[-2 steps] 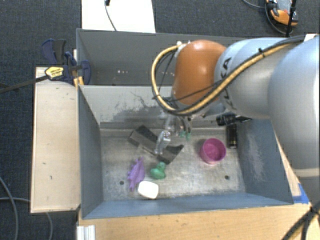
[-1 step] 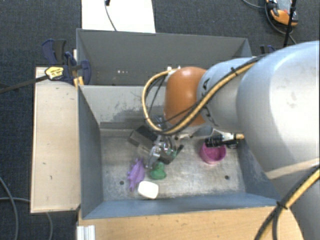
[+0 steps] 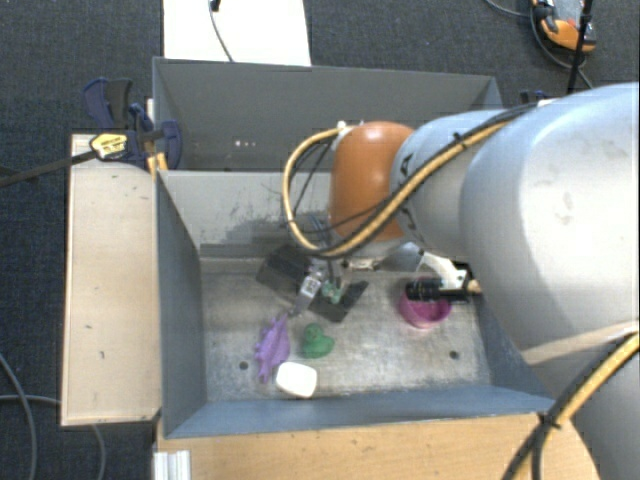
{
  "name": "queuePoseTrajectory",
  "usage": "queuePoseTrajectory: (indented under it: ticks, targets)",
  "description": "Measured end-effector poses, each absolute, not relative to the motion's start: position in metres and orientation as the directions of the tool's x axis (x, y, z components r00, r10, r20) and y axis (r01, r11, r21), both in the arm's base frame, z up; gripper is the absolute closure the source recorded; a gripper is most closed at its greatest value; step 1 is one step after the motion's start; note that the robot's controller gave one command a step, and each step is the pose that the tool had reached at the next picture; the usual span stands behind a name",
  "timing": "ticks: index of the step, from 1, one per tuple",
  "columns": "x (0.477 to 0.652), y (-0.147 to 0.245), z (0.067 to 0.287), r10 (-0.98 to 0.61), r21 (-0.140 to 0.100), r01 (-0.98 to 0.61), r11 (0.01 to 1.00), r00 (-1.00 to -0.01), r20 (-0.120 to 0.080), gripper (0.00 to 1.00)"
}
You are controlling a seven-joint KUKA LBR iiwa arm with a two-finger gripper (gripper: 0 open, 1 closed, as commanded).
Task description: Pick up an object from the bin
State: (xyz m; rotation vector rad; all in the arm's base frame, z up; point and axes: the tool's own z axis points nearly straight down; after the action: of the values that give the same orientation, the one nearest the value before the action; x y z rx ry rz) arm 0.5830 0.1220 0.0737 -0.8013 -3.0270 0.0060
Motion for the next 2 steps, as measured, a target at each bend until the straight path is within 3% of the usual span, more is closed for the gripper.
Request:
queuePoseTrajectory:
  ticks: [2]
  targets:
    - [0.5821,0.1219,0.0759,0.493,-0.007,0.493,0.87,-0.87,0.009,1.0]
